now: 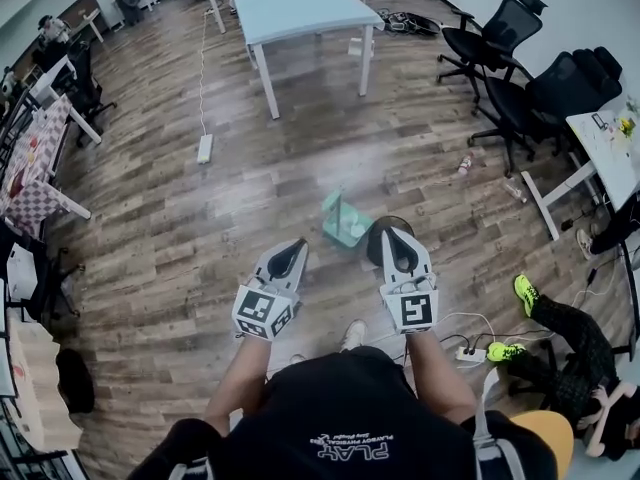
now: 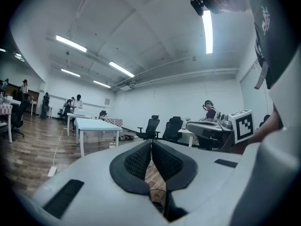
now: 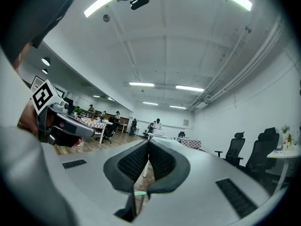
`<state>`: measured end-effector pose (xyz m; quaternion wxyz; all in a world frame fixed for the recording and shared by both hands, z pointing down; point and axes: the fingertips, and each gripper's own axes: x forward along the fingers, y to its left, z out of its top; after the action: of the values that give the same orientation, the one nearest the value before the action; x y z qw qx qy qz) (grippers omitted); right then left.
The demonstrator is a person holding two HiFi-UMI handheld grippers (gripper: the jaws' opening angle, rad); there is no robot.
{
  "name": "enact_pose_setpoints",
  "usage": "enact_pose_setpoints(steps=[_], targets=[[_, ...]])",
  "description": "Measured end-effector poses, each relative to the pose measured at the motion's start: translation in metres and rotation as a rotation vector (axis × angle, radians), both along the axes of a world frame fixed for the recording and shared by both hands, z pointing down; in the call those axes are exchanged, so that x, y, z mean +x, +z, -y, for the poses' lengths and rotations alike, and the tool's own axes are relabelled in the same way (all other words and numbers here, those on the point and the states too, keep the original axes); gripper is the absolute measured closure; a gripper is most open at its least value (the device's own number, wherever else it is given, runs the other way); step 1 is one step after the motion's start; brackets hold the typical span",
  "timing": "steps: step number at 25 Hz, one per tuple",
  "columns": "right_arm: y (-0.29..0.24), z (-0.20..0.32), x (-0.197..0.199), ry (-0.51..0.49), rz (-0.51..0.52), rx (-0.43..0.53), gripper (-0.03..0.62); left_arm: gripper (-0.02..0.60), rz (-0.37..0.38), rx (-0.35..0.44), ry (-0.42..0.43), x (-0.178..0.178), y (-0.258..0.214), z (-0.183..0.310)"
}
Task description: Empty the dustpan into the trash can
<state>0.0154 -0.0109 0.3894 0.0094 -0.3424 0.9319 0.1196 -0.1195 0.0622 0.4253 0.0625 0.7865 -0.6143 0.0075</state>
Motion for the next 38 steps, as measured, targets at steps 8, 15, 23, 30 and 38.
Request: enact_pose_setpoints(steps=[8, 15, 23, 30, 38], targets=[[0.014, 0.049, 0.029, -0.017, 0.006, -0.067, 0.569, 0.555, 0.015, -0.001, -0.025, 0.017, -0.002, 0.065], [0.006, 0.075, 0.027, -0.022, 0.017, -0.065, 0.569, 0.555, 0.056, 0.033, 0.009, 0.021, -0.022, 0.112], [-0.003, 0.11, 0.01, 0.016, 0.032, -0.044, 0.569, 0.555, 0.043, 0.034, 0.039, 0.003, -0.017, 0.149], [0.003, 0.136, -0.026, 0.065, 0.03, -0.054, 0.569, 0.555, 0.023, 0.031, 0.088, -0.028, -0.01, 0.181], [0.027, 0.167, -0.053, 0.144, -0.016, -0.139, 0.569, 0.555, 0.008, 0.017, 0.135, -0.073, 0.002, 0.226]])
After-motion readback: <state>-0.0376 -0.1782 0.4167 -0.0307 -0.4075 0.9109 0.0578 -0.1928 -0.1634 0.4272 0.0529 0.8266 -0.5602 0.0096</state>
